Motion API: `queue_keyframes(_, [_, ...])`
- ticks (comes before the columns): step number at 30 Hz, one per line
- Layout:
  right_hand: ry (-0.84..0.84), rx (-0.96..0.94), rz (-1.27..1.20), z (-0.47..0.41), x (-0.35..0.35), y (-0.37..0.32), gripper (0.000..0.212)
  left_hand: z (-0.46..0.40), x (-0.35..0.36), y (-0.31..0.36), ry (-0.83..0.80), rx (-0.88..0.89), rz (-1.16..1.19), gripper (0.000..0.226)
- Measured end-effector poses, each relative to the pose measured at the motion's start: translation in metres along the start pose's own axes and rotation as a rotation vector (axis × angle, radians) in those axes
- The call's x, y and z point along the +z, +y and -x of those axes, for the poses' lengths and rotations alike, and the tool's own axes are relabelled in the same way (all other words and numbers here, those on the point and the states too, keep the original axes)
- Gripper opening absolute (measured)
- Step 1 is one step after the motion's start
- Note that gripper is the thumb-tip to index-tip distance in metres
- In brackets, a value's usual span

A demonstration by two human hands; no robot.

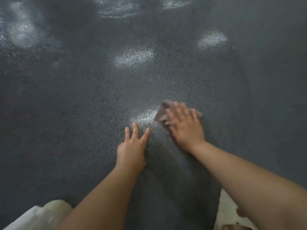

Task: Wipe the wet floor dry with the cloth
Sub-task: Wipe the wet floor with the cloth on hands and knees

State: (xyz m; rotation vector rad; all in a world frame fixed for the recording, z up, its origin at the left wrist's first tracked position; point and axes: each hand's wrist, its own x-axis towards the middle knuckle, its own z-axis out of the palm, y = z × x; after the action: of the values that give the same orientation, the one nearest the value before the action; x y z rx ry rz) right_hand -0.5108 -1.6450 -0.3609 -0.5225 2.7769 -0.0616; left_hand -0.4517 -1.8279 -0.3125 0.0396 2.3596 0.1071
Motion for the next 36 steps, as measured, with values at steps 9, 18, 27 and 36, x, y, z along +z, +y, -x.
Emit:
queue_keyframes(9, [-0.023,0.505,-0.203,-0.121,-0.043,-0.029,0.057,0.0,0.002,0.001,0.027,-0.001,0.016,0.101])
queue_keyframes(18, [-0.125,-0.329,-0.003,-0.09,-0.022,-0.146,0.054,0.0,-0.007,0.002,-0.036,-0.041,0.025,0.052])
queue_keyframes(27, [-0.009,0.255,-0.132,-0.049,-0.024,-0.009,0.054,0.001,-0.001,-0.002,0.009,0.038,-0.037,0.109])
queue_keyframes(36, [0.122,1.071,-0.345,0.071,0.012,0.056,0.053,0.009,0.004,0.0,0.063,0.027,0.091,0.102])
